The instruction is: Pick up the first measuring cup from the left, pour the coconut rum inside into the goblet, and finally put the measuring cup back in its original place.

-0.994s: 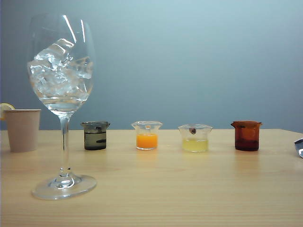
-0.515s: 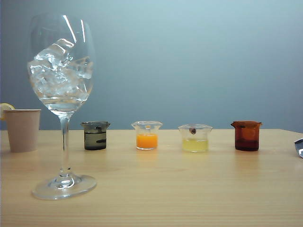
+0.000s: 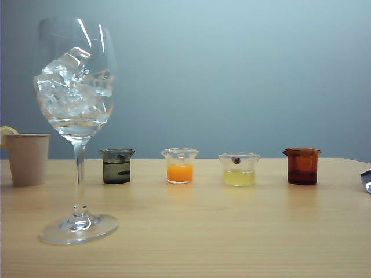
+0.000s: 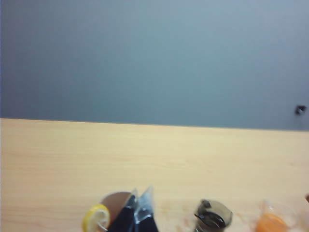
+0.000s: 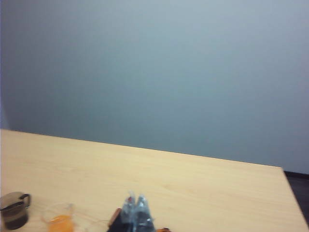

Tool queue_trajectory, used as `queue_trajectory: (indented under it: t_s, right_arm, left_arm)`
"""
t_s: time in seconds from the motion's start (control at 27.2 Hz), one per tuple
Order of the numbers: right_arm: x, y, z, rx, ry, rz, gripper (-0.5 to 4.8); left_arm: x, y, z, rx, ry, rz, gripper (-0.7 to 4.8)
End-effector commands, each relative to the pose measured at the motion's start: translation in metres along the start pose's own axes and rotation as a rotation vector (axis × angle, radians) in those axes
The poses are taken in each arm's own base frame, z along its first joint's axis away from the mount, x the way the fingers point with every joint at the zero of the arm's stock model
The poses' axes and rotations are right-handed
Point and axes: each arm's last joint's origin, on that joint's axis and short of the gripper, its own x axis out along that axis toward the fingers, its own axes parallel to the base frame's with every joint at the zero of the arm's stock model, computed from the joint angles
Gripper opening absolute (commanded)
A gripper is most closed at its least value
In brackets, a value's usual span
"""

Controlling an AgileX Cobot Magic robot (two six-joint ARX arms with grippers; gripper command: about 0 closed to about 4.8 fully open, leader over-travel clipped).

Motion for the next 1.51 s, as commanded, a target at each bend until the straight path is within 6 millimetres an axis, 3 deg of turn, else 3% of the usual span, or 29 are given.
queue_trajectory:
  t_s: [0.04,0.26,0.59,0.96,1.51]
  right_arm:
    - [0.004,0.005,0.008,0.006,-0.02,0.066,-0.03]
    - [0.013,0.018,0.004,0.081,0.023,0.206,-0.03]
    - [0.027,0.053,-0.005,0.105,0.133,0.461,-0.04]
    - [0.031,0.077,-0.005,0.059,0.26,0.418,-0.03]
    - [0.031,0.076,-0.004,0.057,0.258,0.43,-0.04]
  left_arm:
    - [0.016,0.0,0.004,-0.004,0.039,-0.045,-0.05]
    - [0.037,0.0,-0.004,-0.019,0.112,-0.154,-0.05]
    - [0.049,-0.007,-0.014,0.05,0.169,-0.204,-0.05]
    - [0.064,-0.006,-0.029,0.046,0.254,-0.228,-0.05]
    - [0.099,-0.005,-0.074,0.1,0.339,-0.359,-0.05]
